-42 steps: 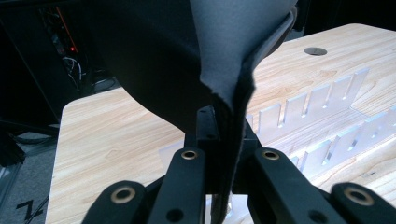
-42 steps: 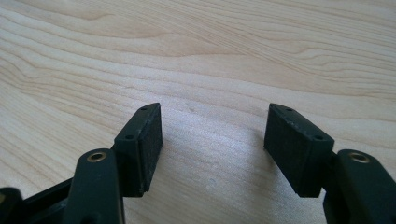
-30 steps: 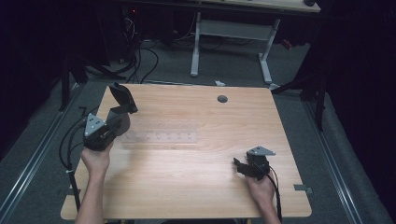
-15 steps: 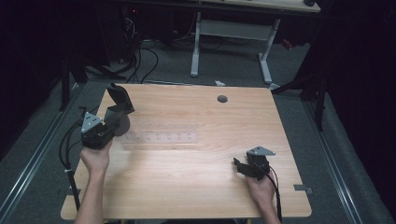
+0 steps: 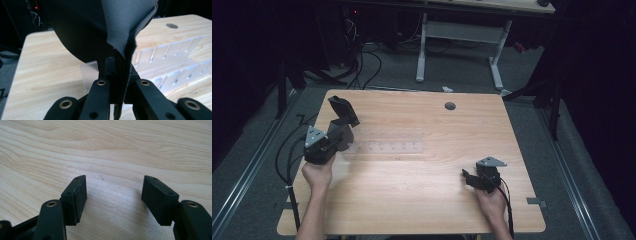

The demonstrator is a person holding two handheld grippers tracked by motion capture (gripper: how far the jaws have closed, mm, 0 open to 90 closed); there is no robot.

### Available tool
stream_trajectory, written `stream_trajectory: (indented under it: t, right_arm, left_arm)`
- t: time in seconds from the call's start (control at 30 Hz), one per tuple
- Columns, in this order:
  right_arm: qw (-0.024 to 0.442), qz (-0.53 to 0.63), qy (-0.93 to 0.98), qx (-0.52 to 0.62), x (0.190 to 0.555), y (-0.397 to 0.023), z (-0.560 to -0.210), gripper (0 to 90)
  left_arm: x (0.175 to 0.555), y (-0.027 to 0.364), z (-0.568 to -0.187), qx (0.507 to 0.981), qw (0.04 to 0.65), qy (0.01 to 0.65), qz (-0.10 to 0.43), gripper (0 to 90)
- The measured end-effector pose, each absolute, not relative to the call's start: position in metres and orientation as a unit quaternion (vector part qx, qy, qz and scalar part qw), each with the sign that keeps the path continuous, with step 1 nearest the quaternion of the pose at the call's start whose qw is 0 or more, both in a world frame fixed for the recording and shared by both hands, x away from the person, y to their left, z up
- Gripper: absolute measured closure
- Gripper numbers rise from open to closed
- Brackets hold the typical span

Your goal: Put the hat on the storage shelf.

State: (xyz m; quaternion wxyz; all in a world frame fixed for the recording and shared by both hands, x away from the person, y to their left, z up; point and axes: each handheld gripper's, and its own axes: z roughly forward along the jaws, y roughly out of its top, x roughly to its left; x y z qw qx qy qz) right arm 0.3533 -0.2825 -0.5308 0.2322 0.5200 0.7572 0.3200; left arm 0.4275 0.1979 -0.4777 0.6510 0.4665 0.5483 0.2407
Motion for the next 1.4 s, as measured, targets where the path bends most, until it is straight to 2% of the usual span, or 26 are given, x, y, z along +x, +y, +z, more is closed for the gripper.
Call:
stream_trajectory:
  t: [0.2,0.27,0.37,0.43,0.53,0.57,0.67,0.77,0.9,1.4]
  right_arm:
    - [0.232,0.32,0.757,0.52,0.353,-0.282,-0.531,37.0]
    - [0.232,0.32,0.757,0.52,0.353,-0.283,-0.531,37.0]
    - [0.232,0.32,0.757,0.52,0.353,-0.282,-0.531,37.0]
    - [0.232,0.32,0.757,0.52,0.353,-0.282,-0.531,37.0]
    - [0.232,0.32,0.757,0.52,0.353,-0.282,-0.531,37.0]
    - [0.232,0.32,0.757,0.52,0.353,-0.282,-0.531,37.0]
    - [0.232,0.32,0.757,0.52,0.353,-0.282,-0.531,37.0]
    - [0.232,0.32,0.757,0.52,0.353,-0.282,-0.531,37.0]
    - [0.232,0.32,0.757,0.52,0.353,-0.282,-0.531,36.9]
    - [0.232,0.32,0.757,0.52,0.353,-0.282,-0.531,37.0]
  left_arm:
    - [0.421,0.201,-0.483,0.463,0.646,0.559,0.237,81.0]
    - [0.418,0.204,-0.485,0.464,0.641,0.564,0.235,74.8]
    - [0.411,0.209,-0.491,0.456,0.63,0.586,0.227,57.6]
    - [0.405,0.211,-0.496,0.452,0.625,0.594,0.226,50.7]
    - [0.397,0.212,-0.502,0.445,0.62,0.609,0.215,46.8]
    - [0.39,0.211,-0.507,0.445,0.615,0.617,0.208,43.0]
    - [0.382,0.207,-0.513,0.45,0.609,0.623,0.197,41.2]
    - [0.369,0.19,-0.526,0.484,0.59,0.618,0.188,40.7]
    - [0.36,0.172,-0.533,0.507,0.586,0.606,0.179,40.3]
    - [0.359,0.126,-0.541,0.555,0.577,0.574,0.172,39.4]
